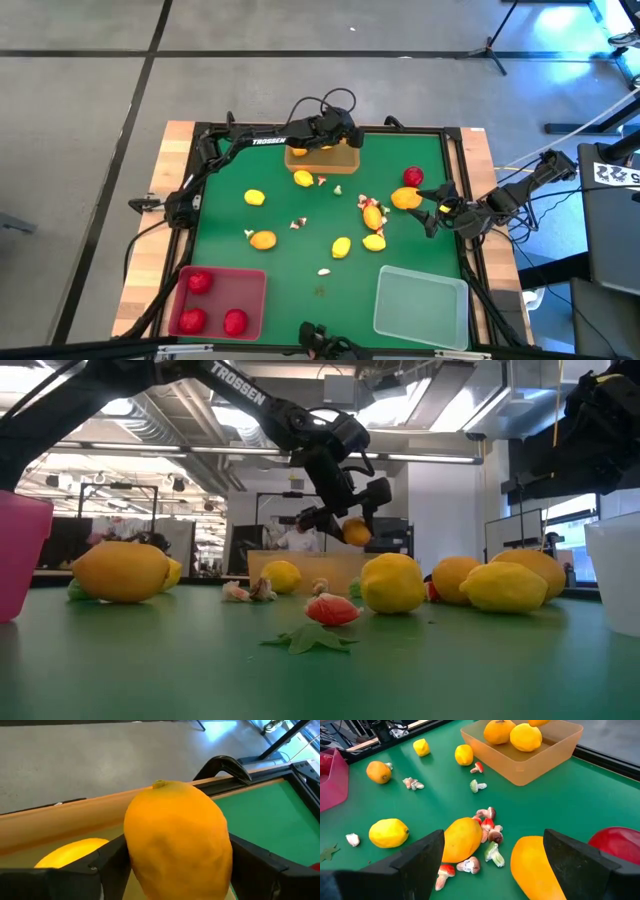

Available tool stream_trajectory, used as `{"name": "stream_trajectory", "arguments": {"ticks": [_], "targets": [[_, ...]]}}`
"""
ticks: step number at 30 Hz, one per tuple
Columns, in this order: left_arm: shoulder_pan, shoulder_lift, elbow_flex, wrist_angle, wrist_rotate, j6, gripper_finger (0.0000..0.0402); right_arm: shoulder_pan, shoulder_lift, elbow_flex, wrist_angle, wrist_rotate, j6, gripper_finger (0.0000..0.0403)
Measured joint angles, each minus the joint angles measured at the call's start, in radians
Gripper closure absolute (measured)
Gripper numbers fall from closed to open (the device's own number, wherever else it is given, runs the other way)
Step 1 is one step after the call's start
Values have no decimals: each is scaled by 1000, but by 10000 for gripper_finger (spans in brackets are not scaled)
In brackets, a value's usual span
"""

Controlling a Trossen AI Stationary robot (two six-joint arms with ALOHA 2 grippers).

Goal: Sort produce into baskets
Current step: Put the mango into the orange bin, then put the lemon into the orange bin

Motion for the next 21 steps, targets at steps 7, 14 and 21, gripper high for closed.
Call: {"name": "stream_trajectory", "arguments": {"ticks": [7,14,21], "targets": [[7,0,0,0,0,4,102,0,0,0,0,0,0,66],[15,-10,-2,4,16,-13,100,0,0,0,0,-3,0,66],[8,-94,-2,-6,228,170,100,0,0,0,0,-8,-4,66]]}}
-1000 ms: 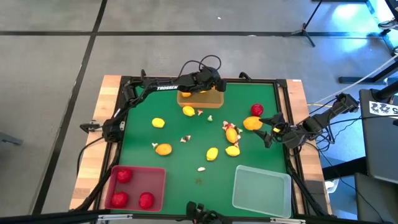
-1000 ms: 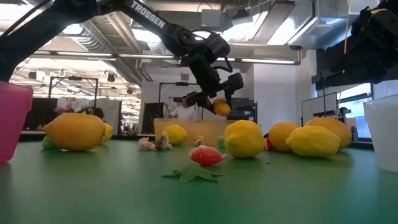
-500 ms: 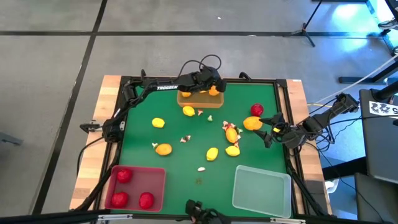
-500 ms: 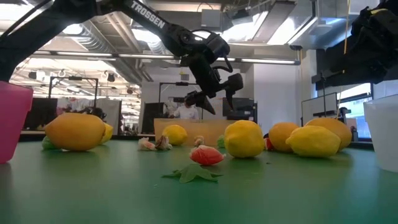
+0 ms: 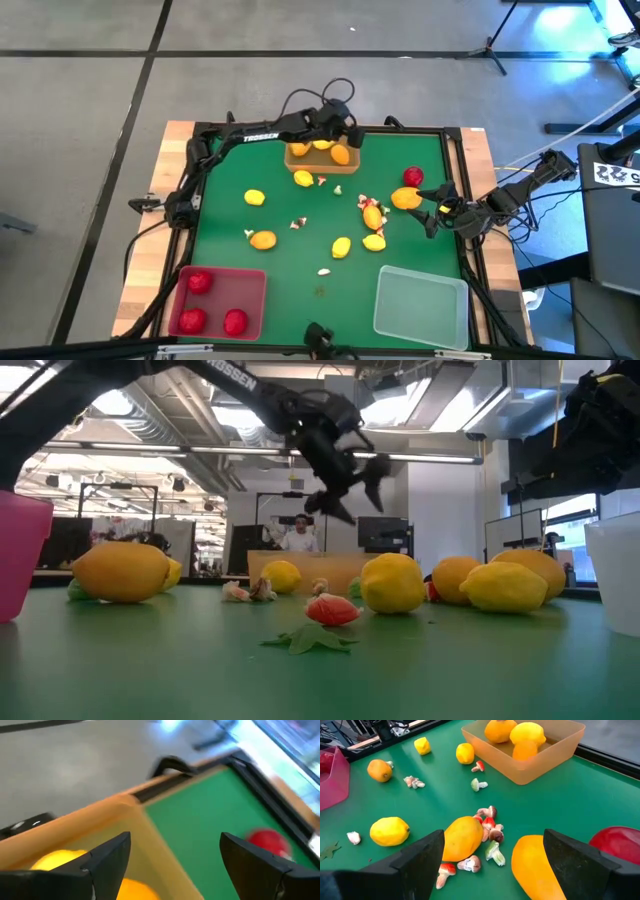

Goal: Sort produce into baskets
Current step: Put the lemon into the orange bin

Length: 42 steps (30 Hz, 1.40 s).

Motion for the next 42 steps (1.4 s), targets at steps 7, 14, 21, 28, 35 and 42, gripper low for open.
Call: {"name": "stream_trajectory", "arguments": {"ticks": [7,14,21,28,35,42], "targets": [[-89,-175,0,-266,154,227,100,0,0,0,2,-2,0,66],[-173,-372,-31,-589,101,221,100,0,0,0,-2,0,0,66],[-223,-571,-241,-790,62,230,100,0,0,0,1,0,0,66],[-233,-756,-516,-772,46,260,100,0,0,0,6,-1,0,66],[-243,-830,-761,-743,48,297,100,0,0,0,9,-1,12,66],[-243,-844,-934,-547,46,387,100,0,0,0,7,-1,51,66]]}}
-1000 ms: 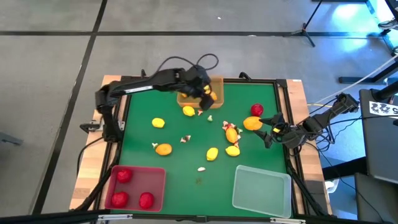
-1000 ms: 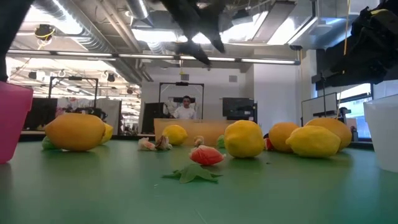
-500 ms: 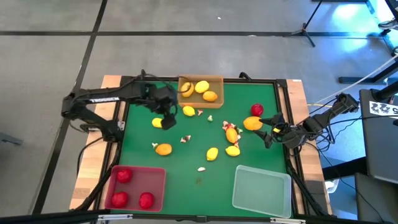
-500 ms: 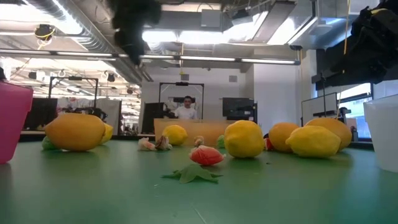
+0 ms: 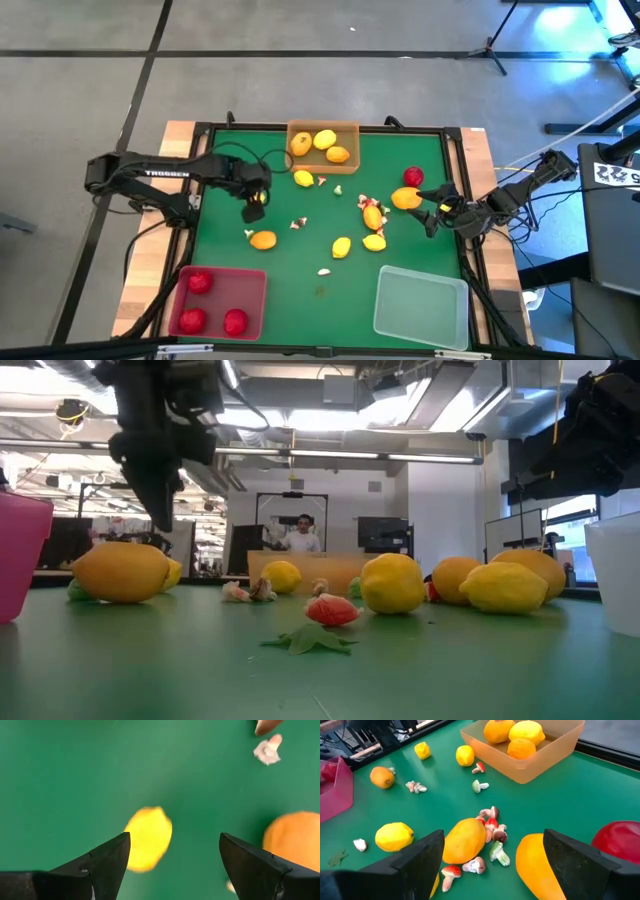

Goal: Sort produce into baskets
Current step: Put the lemon into the orange bin

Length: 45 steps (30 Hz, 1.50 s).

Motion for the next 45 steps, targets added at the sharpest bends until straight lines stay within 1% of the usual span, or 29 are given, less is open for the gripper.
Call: {"name": "stream_trajectory", "arguments": {"ticks": [4,11,15,21,24,27,29,39,42,45], "targets": [[7,0,-55,79,-2,73,100,0,0,0,0,1,2,66],[35,0,-123,98,2,166,100,0,0,0,0,17,2,66],[62,-1,-175,182,2,226,100,0,0,0,1,37,4,66],[117,1,-261,266,71,250,100,0,0,0,-1,45,49,66],[135,2,-268,275,84,260,100,0,0,0,-1,45,81,66],[148,1,-261,273,86,246,101,0,0,0,-1,46,109,66],[148,1,-261,273,87,223,108,0,0,0,-1,46,127,66],[148,1,-261,269,92,87,193,0,0,0,-1,45,130,66],[148,1,-261,271,92,50,208,0,0,0,0,45,130,66],[148,1,-261,272,91,0,213,0,0,0,2,45,130,66]]}}
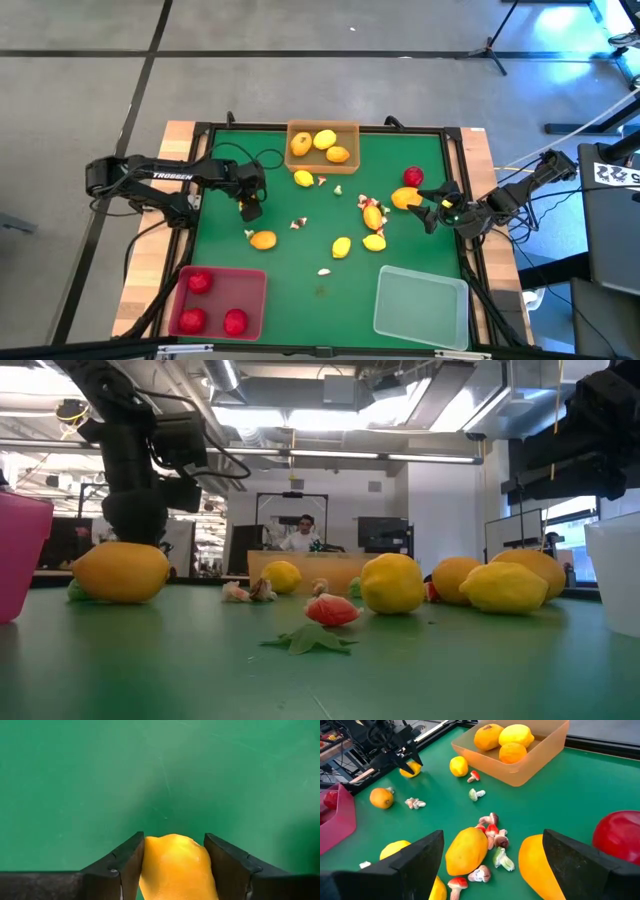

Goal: Sort produce into baskets
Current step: Put the lemon into the orange bin

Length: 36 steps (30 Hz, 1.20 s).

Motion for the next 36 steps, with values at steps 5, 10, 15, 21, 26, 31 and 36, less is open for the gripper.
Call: {"name": "stream_trajectory", "arguments": {"ticks": [5,10,15,21,26,31,36], "targets": [[0,-1,7,10,0,-85,210,0,0,0,0,0,0,66],[0,-2,80,70,-23,-110,209,0,0,0,0,0,0,66],[0,-3,164,269,-115,-127,208,0,0,0,0,0,0,66],[21,21,175,711,-231,-111,208,0,0,0,0,0,0,66],[55,124,197,924,-243,-169,208,0,0,0,0,0,0,66],[61,293,332,940,-243,-215,208,0,0,0,0,0,4,66],[68,479,502,935,-240,-241,208,0,0,0,1,0,4,66]]}}
